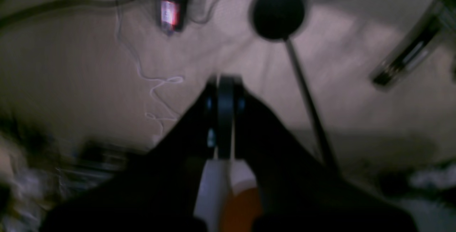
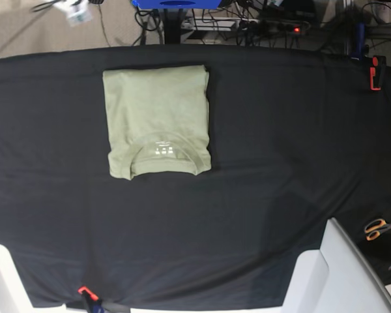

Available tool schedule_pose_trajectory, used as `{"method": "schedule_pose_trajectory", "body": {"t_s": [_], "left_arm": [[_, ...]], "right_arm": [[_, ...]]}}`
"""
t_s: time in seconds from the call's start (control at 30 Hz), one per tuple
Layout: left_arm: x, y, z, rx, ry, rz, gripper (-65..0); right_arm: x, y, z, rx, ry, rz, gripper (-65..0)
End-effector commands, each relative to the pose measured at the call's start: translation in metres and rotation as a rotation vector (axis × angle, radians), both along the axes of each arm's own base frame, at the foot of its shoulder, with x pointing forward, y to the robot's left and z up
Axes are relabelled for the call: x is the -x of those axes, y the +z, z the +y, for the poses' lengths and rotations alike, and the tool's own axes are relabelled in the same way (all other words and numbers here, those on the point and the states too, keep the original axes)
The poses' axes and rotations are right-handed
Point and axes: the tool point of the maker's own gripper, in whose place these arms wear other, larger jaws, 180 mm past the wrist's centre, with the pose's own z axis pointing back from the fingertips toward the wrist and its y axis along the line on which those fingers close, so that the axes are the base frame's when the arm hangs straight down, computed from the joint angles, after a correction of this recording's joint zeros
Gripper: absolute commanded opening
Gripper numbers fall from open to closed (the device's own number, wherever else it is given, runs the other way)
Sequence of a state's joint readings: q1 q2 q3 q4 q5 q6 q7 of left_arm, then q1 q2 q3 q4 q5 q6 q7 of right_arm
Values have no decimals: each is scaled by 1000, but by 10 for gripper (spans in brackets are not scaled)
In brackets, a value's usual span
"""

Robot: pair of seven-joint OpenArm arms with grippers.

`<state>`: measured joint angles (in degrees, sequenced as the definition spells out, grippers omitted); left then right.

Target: Fold the T-shirt properly

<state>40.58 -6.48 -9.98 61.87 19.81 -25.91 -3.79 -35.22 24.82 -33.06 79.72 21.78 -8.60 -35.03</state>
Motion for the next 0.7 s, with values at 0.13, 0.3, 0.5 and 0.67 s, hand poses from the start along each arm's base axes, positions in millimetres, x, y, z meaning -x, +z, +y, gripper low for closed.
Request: {"method": "schedule_pose_trajectory", "body": {"t_s": [0.13, 0.3, 0.5, 0.67], "left_arm": [[19, -41, -8, 99, 161, 52, -650], [8, -69, -10, 133, 301, 158, -650], [-59, -78, 15, 3, 243, 25, -650], [-60, -80, 11, -12, 127, 49, -650]], "right_arm": [[45, -62, -28, 52, 141, 133, -650], [47, -101, -56, 58, 93, 55, -644], [-6, -108, -34, -6, 50, -141, -642], [-26, -109, -29, 66, -251, -234, -642]]}}
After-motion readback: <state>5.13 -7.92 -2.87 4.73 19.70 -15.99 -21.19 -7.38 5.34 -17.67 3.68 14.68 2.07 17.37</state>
